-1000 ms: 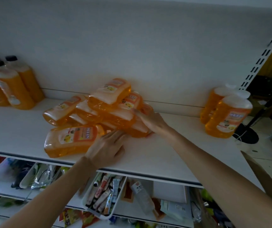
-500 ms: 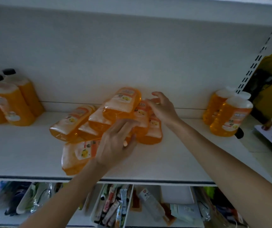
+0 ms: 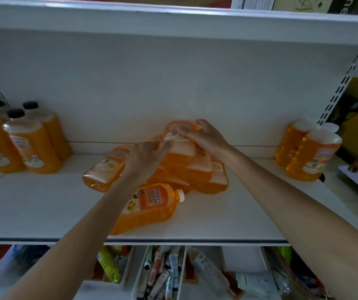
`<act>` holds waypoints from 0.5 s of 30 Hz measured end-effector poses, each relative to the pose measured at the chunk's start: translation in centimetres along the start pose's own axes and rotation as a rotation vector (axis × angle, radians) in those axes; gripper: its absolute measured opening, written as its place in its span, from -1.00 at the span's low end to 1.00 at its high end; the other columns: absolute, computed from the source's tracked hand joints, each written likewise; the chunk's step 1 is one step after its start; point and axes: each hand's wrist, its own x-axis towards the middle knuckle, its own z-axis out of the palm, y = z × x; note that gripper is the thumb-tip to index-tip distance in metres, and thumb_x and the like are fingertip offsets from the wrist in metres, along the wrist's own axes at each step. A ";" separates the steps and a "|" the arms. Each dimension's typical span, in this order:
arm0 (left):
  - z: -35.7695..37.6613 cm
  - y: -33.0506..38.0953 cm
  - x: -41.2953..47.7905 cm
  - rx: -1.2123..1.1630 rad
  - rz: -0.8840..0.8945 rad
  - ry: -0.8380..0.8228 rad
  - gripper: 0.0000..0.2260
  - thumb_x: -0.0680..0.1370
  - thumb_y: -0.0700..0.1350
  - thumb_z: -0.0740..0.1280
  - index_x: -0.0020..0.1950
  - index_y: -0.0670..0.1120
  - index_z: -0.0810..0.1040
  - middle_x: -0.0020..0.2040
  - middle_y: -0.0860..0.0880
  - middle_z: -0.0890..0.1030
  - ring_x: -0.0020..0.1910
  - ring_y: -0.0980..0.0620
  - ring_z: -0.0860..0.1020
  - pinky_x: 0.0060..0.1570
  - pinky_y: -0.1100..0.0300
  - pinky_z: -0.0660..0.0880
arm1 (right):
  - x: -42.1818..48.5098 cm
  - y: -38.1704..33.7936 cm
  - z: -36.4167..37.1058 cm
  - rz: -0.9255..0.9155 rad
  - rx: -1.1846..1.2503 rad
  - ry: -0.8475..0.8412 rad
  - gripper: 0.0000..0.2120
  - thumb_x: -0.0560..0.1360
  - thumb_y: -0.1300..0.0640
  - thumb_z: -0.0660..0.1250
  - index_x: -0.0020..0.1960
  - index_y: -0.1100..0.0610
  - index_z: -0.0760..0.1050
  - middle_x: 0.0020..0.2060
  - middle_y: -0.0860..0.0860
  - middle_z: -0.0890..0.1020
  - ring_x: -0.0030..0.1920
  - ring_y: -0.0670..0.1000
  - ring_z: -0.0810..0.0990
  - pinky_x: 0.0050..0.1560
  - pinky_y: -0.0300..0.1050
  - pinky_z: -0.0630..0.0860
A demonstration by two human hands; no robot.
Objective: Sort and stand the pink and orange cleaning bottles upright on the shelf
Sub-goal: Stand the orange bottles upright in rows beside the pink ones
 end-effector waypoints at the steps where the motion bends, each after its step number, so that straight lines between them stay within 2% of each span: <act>1: 0.0 0.2 -0.6 -0.005 0.024 0.016 -0.48 0.53 0.28 0.10 -0.02 -0.13 0.58 -0.32 -0.07 0.55 -0.41 -0.04 0.49 -0.42 0.19 0.37 | -0.2 0.2 -0.1 -0.014 0.035 0.015 -0.21 0.42 -0.29 0.29 0.49 0.06 0.12 0.42 0.03 0.31 0.35 0.06 0.35 0.18 -0.08 0.39; 3: 0.3 0.9 -1.6 -0.062 0.076 0.084 -0.60 0.53 0.21 0.17 0.12 -0.05 0.57 -0.12 0.01 0.58 -0.25 -0.01 0.57 -0.36 0.26 0.43 | -0.6 0.3 -0.6 -0.059 0.100 0.049 -0.20 0.40 -0.22 0.36 0.50 0.01 0.09 0.43 0.02 0.29 0.37 0.07 0.34 0.29 0.04 0.40; 5: 0.9 1.8 -2.1 -0.126 0.145 0.155 -0.60 0.50 0.16 0.22 0.24 -0.01 0.51 0.03 0.13 0.51 -0.11 0.17 0.52 -0.32 0.51 0.39 | -1.2 0.0 -1.7 -0.120 0.196 0.068 -0.21 0.39 -0.12 0.42 0.49 -0.03 0.11 0.41 0.00 0.31 0.35 0.06 0.37 0.27 0.11 0.43; 7: 1.6 2.7 -2.2 -0.154 0.224 0.197 -0.58 0.49 0.14 0.28 0.30 0.02 0.45 0.10 0.18 0.49 -0.05 0.23 0.51 -0.26 0.53 0.42 | -1.7 0.0 -3.3 -0.192 0.281 0.096 -0.20 0.36 -0.01 0.49 0.48 -0.05 0.15 0.35 -0.04 0.37 0.29 0.02 0.42 0.22 0.12 0.48; 10: 3.2 4.7 -1.9 -0.230 0.328 0.186 -0.59 0.48 0.09 0.35 0.30 0.03 0.44 0.16 0.14 0.54 0.02 0.23 0.54 -0.08 0.37 0.52 | -2.5 0.5 -6.6 -0.288 0.280 0.148 -0.19 0.32 0.11 0.53 0.46 -0.02 0.20 0.27 -0.07 0.41 0.22 -0.06 0.46 0.14 0.01 0.53; 13: 5.2 7.9 -1.6 -0.308 0.296 0.138 -0.59 0.44 -0.07 0.43 0.26 0.08 0.45 0.07 0.26 0.53 -0.04 0.40 0.50 -0.09 0.55 0.42 | -3.1 1.7 -9.9 -0.323 0.184 0.178 -0.19 0.29 0.12 0.55 0.44 -0.02 0.22 0.28 -0.03 0.38 0.18 -0.13 0.43 0.03 -0.26 0.49; 15: 7.2 9.6 -1.4 -0.337 0.258 0.096 -0.56 0.41 -0.09 0.46 0.25 0.09 0.47 0.05 0.23 0.55 -0.06 0.35 0.52 -0.05 0.50 0.45 | -3.6 3.0 -11.8 -0.315 0.101 0.186 -0.20 0.28 0.13 0.55 0.41 -0.02 0.24 0.25 -0.03 0.37 0.09 -0.20 0.41 -0.06 -0.40 0.40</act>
